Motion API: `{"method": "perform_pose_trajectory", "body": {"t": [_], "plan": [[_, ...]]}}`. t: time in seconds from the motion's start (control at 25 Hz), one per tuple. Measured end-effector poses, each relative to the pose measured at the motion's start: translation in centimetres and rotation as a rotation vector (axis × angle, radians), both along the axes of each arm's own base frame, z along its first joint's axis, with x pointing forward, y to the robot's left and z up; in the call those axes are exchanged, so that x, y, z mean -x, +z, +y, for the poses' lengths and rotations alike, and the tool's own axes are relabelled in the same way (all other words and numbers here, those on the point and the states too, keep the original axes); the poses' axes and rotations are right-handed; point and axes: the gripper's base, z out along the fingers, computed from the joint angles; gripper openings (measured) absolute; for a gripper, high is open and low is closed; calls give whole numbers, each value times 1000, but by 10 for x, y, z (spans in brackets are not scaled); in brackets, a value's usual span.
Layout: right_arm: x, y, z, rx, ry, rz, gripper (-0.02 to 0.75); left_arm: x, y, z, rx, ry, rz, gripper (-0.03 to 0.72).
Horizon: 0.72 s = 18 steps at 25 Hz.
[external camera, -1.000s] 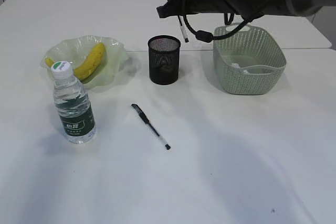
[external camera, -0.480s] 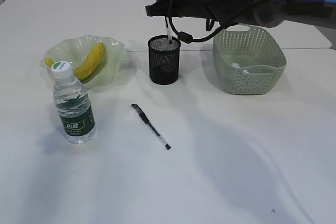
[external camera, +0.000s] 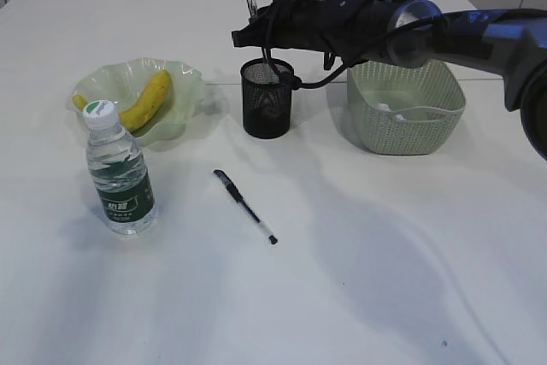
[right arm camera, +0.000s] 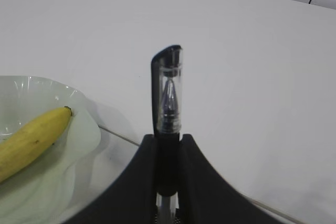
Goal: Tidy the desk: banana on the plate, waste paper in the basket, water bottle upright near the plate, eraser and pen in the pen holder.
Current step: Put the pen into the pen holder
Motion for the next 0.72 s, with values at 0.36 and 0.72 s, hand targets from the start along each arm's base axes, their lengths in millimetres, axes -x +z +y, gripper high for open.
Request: {"method": "perform_pose_trajectory", "body": {"t": [0.36,0.72], "plan": [[-2,-5,-1,-63,-29,30,52,0,0,0,-5,-1,-1,447],[-3,-14,0,-75,-34,53,179,0,0,0,-5,-1,-1,447]]}}
